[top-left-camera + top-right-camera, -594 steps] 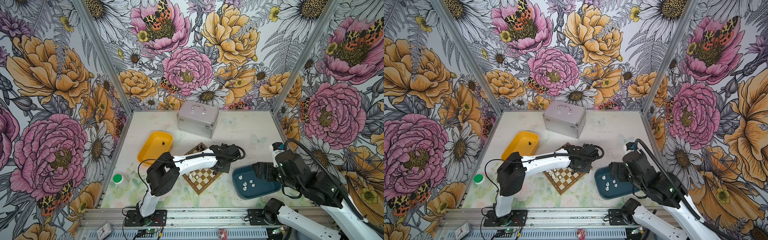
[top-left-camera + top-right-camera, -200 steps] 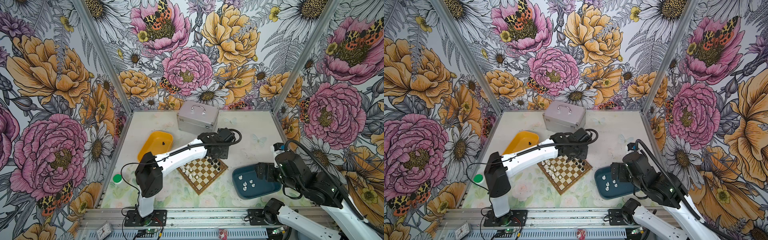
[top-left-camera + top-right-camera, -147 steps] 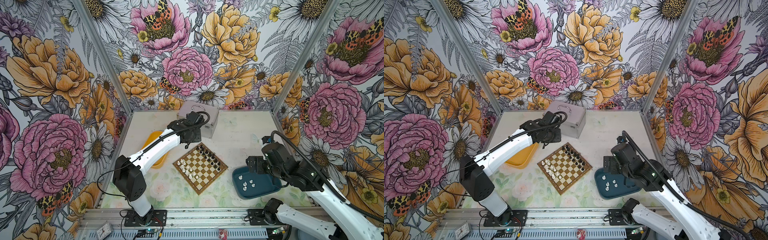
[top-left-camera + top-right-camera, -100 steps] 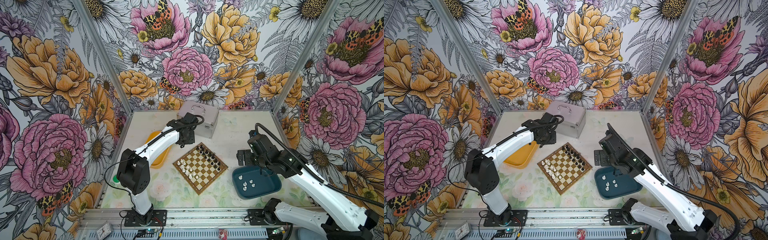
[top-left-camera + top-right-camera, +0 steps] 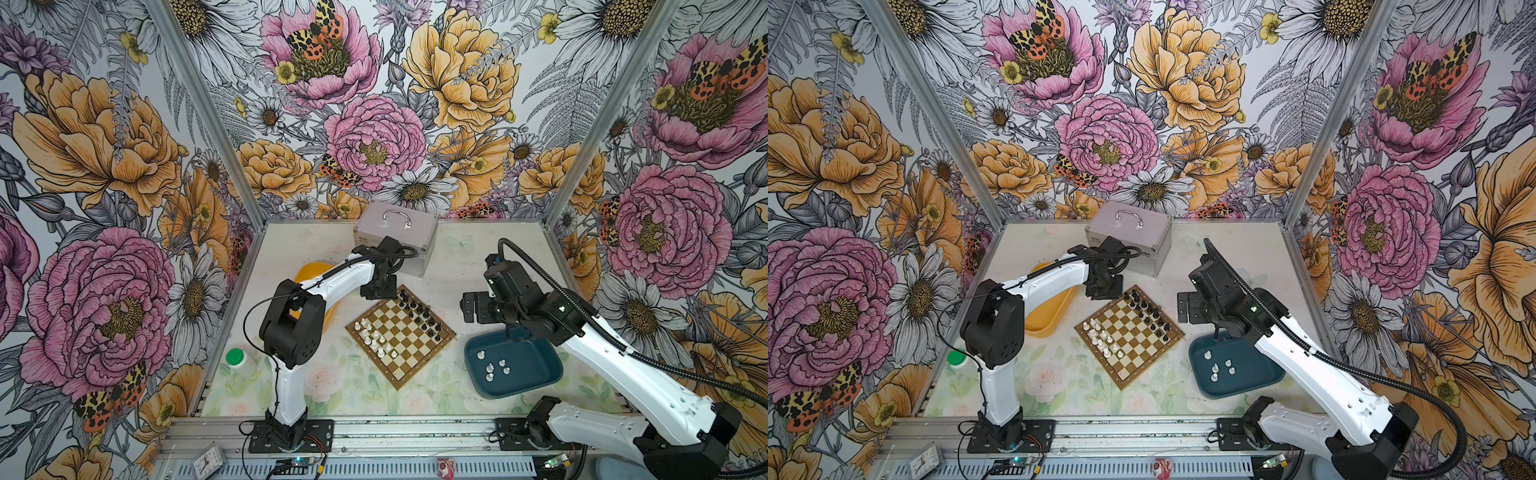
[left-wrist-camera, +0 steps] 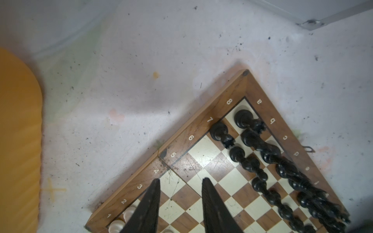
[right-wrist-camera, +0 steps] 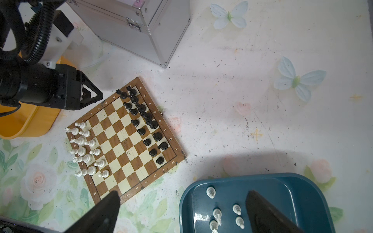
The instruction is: Set up the chess pieces on the board
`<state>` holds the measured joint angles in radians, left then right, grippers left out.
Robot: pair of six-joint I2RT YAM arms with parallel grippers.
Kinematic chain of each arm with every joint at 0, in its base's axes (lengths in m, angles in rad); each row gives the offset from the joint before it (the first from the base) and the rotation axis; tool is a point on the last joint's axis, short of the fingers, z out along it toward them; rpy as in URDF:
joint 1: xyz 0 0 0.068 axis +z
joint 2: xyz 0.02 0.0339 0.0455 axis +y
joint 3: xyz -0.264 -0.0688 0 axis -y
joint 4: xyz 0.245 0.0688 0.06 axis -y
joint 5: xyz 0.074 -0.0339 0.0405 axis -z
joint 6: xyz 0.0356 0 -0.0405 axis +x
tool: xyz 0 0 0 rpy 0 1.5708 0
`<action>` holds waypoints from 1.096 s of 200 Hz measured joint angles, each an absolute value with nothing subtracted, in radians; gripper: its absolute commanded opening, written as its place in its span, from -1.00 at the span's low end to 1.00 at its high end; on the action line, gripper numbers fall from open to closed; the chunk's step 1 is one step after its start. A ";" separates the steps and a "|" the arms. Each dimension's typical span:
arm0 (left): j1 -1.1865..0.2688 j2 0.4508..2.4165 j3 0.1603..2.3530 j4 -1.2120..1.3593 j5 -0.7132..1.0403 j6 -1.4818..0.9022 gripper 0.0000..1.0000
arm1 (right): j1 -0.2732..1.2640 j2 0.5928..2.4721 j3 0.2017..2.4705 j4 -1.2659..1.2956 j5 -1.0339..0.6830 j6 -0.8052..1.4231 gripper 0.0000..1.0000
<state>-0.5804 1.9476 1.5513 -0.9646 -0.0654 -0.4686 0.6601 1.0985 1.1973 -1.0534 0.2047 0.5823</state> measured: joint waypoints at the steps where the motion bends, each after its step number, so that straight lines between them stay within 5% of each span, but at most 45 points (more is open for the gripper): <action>1: -0.580 1.948 1.552 -0.964 -0.065 -0.467 -0.27 | 0.660 1.098 1.197 -1.053 0.204 0.582 0.99; 219: -0.611 2.090 1.691 -0.942 -0.031 -0.434 -0.40 | 0.640 1.087 1.197 -1.044 0.201 0.594 0.99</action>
